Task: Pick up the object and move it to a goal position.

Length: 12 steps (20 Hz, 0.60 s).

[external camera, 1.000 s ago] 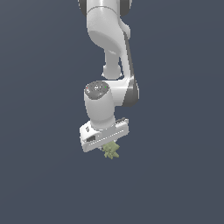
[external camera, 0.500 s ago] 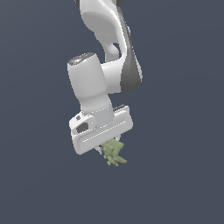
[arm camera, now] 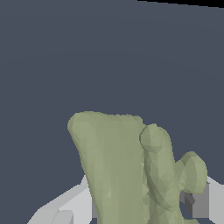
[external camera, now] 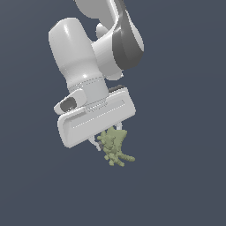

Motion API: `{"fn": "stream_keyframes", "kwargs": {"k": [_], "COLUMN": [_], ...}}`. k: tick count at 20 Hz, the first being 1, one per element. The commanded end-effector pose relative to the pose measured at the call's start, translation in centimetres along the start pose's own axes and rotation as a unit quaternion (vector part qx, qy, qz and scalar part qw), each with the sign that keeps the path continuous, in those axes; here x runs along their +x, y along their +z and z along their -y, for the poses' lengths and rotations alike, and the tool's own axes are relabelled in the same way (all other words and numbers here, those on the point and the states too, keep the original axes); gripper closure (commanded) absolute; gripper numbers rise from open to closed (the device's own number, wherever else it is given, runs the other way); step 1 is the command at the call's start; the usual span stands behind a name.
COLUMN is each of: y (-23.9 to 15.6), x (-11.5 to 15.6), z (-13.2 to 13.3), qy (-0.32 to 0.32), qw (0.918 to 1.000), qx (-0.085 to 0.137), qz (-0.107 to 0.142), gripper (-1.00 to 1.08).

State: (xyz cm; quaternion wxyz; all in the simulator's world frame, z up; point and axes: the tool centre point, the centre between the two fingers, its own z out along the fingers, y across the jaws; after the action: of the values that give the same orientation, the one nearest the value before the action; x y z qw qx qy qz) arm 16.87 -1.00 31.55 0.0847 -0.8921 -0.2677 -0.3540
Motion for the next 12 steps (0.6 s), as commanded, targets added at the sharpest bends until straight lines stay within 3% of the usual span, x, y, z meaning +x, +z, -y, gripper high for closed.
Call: {"fn": "stream_keyframes", "kwargs": {"k": [1,12], "y": [-1.5,-7.8], "x": [1.4,5.9], "z": [-0.2,-0.9], "qy": [-0.007,-0.033], "qw": [0.9996,0.9905], "qx": [0.001,0.009], "qz": [-0.028,-0.133], "gripper": [1.08,1.08]}}
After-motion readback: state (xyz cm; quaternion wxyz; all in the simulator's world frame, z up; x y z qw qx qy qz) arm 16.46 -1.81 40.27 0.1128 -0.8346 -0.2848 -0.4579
